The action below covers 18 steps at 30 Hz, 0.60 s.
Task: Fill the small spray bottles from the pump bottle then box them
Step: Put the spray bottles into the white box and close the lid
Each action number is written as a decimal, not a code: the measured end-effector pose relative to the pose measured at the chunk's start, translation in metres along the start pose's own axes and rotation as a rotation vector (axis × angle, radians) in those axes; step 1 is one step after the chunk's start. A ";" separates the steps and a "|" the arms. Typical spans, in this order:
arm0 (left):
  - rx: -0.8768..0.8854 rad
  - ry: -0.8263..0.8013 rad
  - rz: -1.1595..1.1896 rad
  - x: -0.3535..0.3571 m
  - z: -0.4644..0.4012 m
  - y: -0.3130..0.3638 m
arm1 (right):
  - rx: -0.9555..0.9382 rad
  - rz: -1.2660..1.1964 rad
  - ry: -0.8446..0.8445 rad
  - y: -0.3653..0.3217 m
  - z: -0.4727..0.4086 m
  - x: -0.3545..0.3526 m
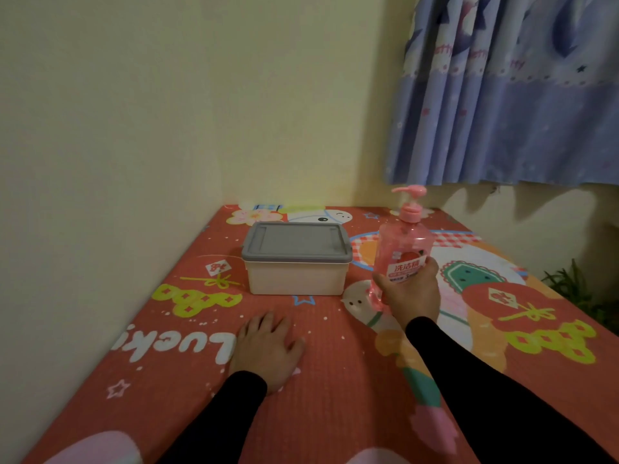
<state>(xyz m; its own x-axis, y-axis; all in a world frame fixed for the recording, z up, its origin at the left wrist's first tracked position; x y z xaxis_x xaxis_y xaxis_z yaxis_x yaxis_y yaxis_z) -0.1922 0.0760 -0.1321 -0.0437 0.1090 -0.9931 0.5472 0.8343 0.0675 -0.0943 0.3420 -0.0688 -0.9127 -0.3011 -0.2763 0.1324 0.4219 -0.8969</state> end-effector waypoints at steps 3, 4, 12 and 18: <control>0.001 0.010 0.000 0.000 0.000 0.000 | -0.015 0.001 -0.013 -0.005 -0.008 0.018; 0.000 0.011 0.000 0.000 -0.001 0.000 | -0.016 -0.001 -0.018 -0.007 -0.011 0.023; -0.002 0.024 -0.007 0.002 -0.003 -0.001 | 0.017 0.016 0.003 -0.002 -0.033 0.046; -0.005 0.039 -0.008 0.001 -0.002 -0.001 | 0.034 -0.002 0.011 0.002 -0.037 0.047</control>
<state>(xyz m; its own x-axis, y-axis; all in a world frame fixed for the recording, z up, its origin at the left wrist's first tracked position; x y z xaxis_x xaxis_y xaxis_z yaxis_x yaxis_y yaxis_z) -0.1944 0.0765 -0.1326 -0.0801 0.1233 -0.9891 0.5425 0.8379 0.0605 -0.1517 0.3605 -0.0712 -0.9171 -0.2922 -0.2711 0.1436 0.3921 -0.9086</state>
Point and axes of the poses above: each hand's wrist, its own z-axis away from the middle knuckle, its own x-axis out of the palm, y = z × x, the point moved 7 cm from there along -z, towards the middle knuckle, and after that the axes turned 7 degrees about -z, right-handed, at the moved point
